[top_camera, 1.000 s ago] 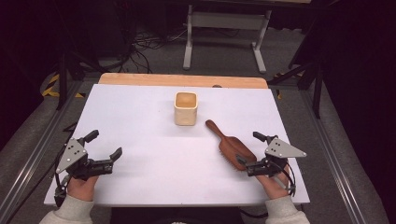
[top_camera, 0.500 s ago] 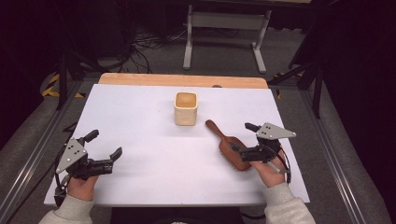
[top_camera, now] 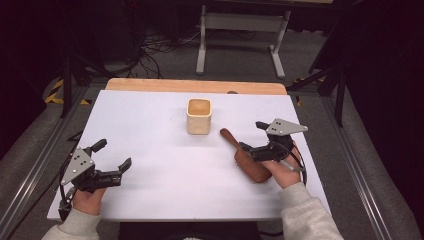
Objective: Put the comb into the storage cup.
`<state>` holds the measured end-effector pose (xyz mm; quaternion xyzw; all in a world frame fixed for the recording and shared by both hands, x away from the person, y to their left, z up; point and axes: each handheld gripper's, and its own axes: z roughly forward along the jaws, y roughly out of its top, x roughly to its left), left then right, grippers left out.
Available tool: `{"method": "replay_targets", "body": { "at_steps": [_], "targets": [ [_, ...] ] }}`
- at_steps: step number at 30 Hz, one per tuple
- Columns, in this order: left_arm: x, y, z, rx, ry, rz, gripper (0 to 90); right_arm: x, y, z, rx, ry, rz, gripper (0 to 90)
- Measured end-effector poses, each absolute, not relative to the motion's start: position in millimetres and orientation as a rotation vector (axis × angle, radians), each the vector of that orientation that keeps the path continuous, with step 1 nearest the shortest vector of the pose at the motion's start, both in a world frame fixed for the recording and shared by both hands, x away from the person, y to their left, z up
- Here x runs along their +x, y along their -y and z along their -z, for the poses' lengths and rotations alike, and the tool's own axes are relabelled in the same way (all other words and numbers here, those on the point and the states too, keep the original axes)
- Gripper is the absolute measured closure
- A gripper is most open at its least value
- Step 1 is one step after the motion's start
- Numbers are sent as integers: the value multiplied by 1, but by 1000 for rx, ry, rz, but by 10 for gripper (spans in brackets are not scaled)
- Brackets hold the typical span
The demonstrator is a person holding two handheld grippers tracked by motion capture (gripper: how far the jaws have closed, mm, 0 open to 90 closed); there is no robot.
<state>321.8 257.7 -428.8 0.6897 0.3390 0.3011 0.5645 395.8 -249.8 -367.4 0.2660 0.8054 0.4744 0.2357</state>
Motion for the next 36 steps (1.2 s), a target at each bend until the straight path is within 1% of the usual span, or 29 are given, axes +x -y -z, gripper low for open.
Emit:
{"method": "replay_targets", "body": {
  "at_steps": [7, 9, 10, 11, 12, 13, 14, 15, 16, 18, 21, 22, 36],
  "targets": [
    [322, -258, 429, 1620, -796, -709, 14, 406, 245, 365, 733, -2226, -1304, 111],
    [322, -258, 429, 1621, -795, -708, 14, 409, 243, 365, 730, -2244, -1303, 150],
    [322, -258, 429, 1621, -795, -708, 17, 411, 242, 365, 725, -2254, -1295, 183],
    [322, -258, 429, 1624, -795, -707, 17, 411, 242, 365, 725, -2254, -1295, 183],
    [322, -258, 429, 1627, -794, -708, 17, 413, 239, 365, 722, -2272, -1274, 332],
    [322, -258, 429, 1628, -794, -707, 17, 414, 238, 365, 724, -2275, -1264, 373],
    [322, -258, 429, 1628, -794, -707, 17, 414, 238, 365, 724, -2275, -1264, 373],
    [322, -258, 429, 1627, -794, -708, 17, 415, 237, 366, 726, -2277, -1249, 439],
    [322, -258, 429, 1626, -795, -708, 17, 416, 235, 366, 739, -2278, -1224, 569],
    [322, -258, 429, 1625, -796, -709, 17, 417, 233, 366, 743, -2282, -1196, 741],
    [322, -259, 429, 1624, -798, -707, 17, 420, 230, 366, 755, -2301, -1159, 885],
    [322, -259, 429, 1624, -798, -707, 17, 422, 229, 365, 762, -2313, -1143, 900],
    [322, -258, 429, 1621, -799, -704, 18, 452, 219, 367, 843, -2432, -913, 900]
  ]
}}
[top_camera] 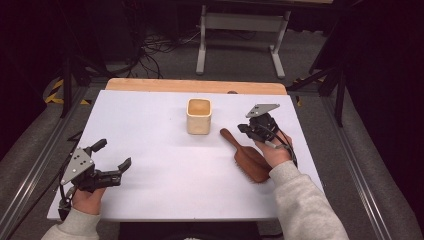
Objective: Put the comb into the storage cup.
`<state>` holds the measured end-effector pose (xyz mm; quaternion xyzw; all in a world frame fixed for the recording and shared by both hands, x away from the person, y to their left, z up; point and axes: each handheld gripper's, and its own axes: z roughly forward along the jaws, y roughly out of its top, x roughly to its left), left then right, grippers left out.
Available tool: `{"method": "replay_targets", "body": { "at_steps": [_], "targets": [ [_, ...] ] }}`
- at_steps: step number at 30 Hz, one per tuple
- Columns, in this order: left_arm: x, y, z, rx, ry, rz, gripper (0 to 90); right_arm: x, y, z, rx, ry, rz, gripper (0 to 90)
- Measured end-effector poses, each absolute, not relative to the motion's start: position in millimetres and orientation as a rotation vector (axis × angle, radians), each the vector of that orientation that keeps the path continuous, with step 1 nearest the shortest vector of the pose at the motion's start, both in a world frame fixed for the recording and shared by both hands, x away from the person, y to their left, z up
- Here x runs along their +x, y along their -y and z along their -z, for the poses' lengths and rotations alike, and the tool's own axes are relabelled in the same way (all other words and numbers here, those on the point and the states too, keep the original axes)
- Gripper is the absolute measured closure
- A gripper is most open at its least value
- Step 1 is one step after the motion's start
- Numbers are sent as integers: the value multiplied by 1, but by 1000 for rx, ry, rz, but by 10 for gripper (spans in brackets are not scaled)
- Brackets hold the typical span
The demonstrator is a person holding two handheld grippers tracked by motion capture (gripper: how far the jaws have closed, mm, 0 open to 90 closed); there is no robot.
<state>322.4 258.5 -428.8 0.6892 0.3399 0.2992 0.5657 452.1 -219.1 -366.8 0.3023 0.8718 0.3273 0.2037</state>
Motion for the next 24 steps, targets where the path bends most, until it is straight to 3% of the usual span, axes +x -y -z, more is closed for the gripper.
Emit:
{"method": "replay_targets", "body": {
  "at_steps": [24],
  "targets": [
    [323, -259, 429, 1624, -797, -702, 20, 492, 207, 400, 1028, -2567, -622, 900]
  ]
}}
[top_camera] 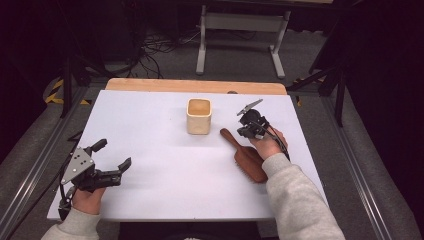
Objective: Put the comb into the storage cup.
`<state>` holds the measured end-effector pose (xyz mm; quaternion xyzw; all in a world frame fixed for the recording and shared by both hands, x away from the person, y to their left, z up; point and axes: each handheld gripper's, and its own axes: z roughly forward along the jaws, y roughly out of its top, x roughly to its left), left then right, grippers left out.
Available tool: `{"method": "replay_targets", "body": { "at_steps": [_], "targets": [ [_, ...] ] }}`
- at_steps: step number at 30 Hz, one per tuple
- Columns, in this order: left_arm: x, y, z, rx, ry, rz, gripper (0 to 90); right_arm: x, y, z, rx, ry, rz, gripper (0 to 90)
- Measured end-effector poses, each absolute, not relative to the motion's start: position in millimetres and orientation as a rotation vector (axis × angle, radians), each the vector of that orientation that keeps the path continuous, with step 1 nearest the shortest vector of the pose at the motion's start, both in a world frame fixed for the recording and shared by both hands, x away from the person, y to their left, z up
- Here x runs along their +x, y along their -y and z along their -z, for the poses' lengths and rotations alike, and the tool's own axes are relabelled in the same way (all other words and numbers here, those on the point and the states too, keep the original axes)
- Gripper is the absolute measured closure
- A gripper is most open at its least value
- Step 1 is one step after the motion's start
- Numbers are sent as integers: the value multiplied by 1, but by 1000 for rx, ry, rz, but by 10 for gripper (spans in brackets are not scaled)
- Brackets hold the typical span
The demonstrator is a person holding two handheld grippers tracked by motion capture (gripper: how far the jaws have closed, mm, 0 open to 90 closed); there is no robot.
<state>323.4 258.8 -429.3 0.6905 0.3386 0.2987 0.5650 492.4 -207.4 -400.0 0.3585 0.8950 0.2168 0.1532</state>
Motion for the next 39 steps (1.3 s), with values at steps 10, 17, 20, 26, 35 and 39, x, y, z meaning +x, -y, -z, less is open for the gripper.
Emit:
{"method": "replay_targets", "body": {
  "at_steps": [10, 17, 20, 26, 35, 39],
  "targets": [
    [323, -259, 429, 1625, -797, -702, 22, 499, 200, 413, 1047, -2631, -534, 900],
    [324, -259, 429, 1628, -795, -701, 24, 502, 198, 419, 1070, -2659, -499, 900],
    [324, -259, 429, 1627, -795, -701, 25, 502, 197, 420, 1074, -2665, -486, 900],
    [324, -259, 429, 1628, -796, -700, 26, 502, 196, 422, 1074, -2683, -480, 900],
    [324, -259, 429, 1632, -797, -696, 27, 498, 188, 423, 1036, -2717, -479, 900],
    [324, -259, 429, 1636, -795, -697, 27, 494, 184, 423, 1021, -2745, -481, 900]
  ]
}}
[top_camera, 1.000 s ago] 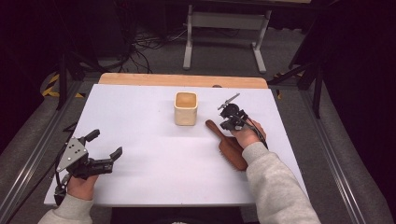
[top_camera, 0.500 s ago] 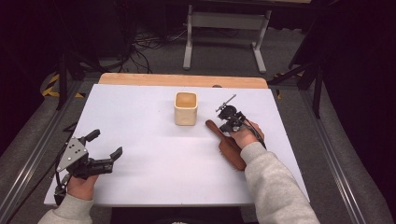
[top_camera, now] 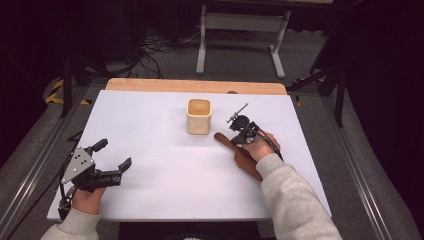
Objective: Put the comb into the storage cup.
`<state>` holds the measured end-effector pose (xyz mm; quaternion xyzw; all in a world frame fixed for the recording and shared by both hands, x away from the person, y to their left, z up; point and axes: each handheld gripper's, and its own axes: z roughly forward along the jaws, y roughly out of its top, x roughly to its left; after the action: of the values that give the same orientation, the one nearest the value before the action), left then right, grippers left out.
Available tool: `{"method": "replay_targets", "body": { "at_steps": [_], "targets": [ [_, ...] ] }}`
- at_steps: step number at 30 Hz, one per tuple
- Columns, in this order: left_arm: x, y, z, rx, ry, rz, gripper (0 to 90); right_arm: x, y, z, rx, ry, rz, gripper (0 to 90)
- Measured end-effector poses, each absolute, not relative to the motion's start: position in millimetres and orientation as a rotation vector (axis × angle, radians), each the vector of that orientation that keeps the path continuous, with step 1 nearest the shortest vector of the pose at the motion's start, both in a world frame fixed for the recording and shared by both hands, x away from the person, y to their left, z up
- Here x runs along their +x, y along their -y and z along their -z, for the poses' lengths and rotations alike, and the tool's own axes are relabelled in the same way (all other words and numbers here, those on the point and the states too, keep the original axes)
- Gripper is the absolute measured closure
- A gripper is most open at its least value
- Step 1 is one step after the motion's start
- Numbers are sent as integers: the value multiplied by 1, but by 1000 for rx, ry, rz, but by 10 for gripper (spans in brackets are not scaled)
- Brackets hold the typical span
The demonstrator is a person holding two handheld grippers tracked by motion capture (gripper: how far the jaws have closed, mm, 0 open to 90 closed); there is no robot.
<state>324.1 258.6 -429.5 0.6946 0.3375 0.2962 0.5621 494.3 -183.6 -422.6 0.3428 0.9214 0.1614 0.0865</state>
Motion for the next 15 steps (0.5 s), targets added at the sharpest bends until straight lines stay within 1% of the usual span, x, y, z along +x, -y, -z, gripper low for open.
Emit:
{"method": "replay_targets", "body": {
  "at_steps": [15],
  "targets": [
    [325, -259, 429, 1639, -792, -693, 29, 473, 164, 420, 929, -2836, -454, 900]
  ]
}}
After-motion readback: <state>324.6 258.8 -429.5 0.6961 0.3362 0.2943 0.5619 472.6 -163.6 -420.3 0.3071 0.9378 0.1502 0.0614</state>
